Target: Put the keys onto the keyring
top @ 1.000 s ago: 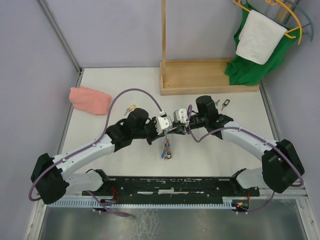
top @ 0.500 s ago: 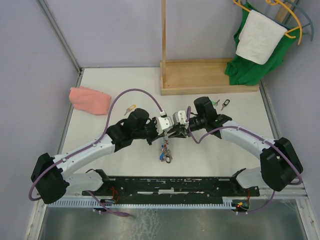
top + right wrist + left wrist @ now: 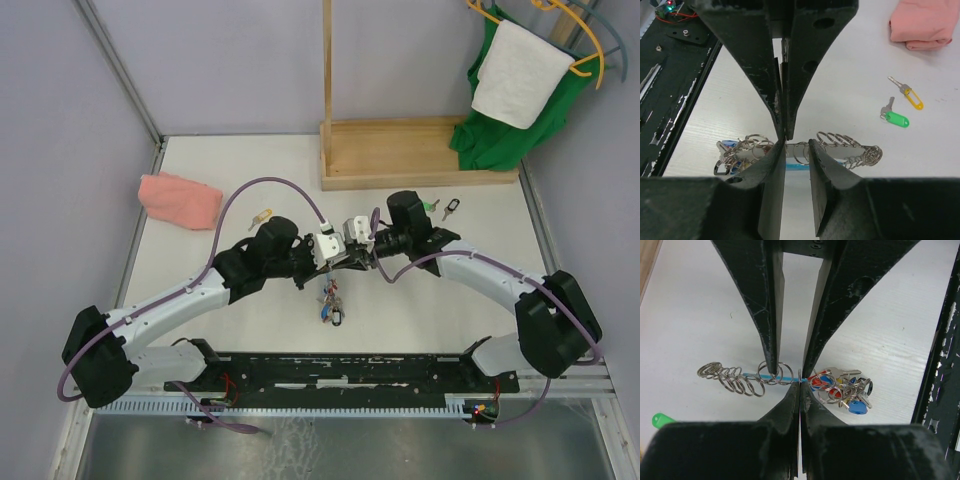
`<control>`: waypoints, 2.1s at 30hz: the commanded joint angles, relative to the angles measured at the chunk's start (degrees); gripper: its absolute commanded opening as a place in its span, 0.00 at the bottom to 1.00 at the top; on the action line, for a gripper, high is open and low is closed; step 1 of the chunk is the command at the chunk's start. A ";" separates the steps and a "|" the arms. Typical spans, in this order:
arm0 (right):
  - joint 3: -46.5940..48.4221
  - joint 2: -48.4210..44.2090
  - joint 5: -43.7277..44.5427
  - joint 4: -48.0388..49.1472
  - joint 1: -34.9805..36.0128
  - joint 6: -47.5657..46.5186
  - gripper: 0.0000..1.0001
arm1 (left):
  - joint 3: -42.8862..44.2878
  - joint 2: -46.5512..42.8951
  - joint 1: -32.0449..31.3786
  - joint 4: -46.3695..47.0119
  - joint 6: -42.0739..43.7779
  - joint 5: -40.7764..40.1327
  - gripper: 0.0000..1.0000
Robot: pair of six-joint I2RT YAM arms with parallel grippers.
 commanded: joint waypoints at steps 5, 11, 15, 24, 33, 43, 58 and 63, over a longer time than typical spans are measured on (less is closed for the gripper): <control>0.26 2.90 -2.68 6.01 0.34 3.42 0.33 | 1.31 -1.36 -0.24 5.78 1.33 2.43 0.03; 0.55 2.85 -3.41 1.17 0.35 0.39 0.34 | 1.26 -1.08 -0.20 5.86 1.24 2.27 0.03; 0.44 3.36 -4.72 0.97 0.34 0.45 0.35 | 1.05 -0.87 -0.24 6.04 1.11 2.17 0.03; -2.76 0.70 2.57 4.18 0.69 6.05 0.39 | -1.83 -1.50 -0.25 9.79 -5.38 -4.22 0.03; -4.62 2.30 20.18 6.77 8.75 16.56 0.44 | -15.99 -8.01 0.60 19.27 -34.41 -28.12 0.35; 6.99 12.98 31.78 1.85 15.64 25.89 0.43 | -31.76 -13.49 9.13 24.76 -54.67 -25.27 0.44; 27.90 29.87 43.43 -15.79 18.54 39.87 0.38 | -39.58 -12.49 15.36 31.19 -60.65 -20.27 0.43; 30.31 32.82 43.19 -16.93 18.76 41.00 0.37 | -40.11 -12.00 15.47 32.05 -60.37 -20.04 0.43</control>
